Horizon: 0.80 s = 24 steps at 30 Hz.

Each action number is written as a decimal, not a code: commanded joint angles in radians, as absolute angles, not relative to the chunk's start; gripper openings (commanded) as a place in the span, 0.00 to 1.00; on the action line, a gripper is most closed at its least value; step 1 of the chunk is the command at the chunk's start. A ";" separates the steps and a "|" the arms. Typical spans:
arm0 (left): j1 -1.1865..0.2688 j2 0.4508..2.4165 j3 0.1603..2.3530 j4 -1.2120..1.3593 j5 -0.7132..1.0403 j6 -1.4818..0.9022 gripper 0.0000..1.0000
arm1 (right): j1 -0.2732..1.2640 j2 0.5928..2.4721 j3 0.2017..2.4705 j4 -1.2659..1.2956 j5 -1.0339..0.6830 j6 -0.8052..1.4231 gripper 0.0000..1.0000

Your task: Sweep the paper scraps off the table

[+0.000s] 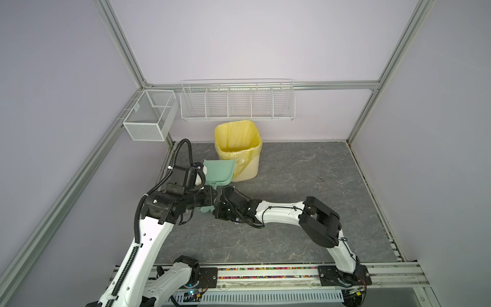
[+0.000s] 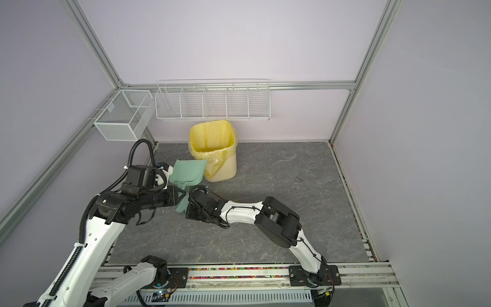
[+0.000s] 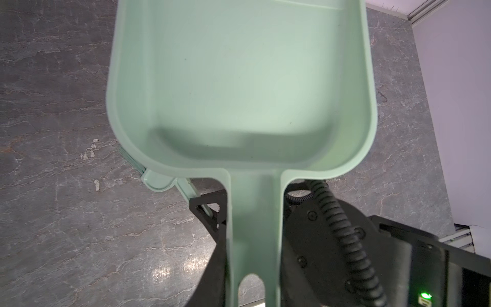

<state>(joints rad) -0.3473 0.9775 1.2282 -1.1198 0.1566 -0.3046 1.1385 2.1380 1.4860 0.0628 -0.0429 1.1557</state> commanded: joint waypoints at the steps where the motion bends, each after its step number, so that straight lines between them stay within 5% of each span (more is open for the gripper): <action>1: -0.350 0.949 1.213 -1.168 0.140 -0.280 0.00 | 1.120 2.064 1.407 -0.020 -0.006 1.199 0.07; 16: -0.351 0.908 1.212 -1.201 0.112 -0.277 0.00 | 1.091 1.708 1.059 -0.201 0.039 1.142 0.07; 24: -0.352 0.905 1.211 -1.219 0.109 -0.277 0.00 | 1.104 1.587 1.193 -0.410 0.068 0.981 0.07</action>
<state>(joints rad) -0.3473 0.9134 1.2037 -1.1835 0.1272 -0.3012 1.0954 1.6268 1.1313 -0.3058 0.0399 1.0573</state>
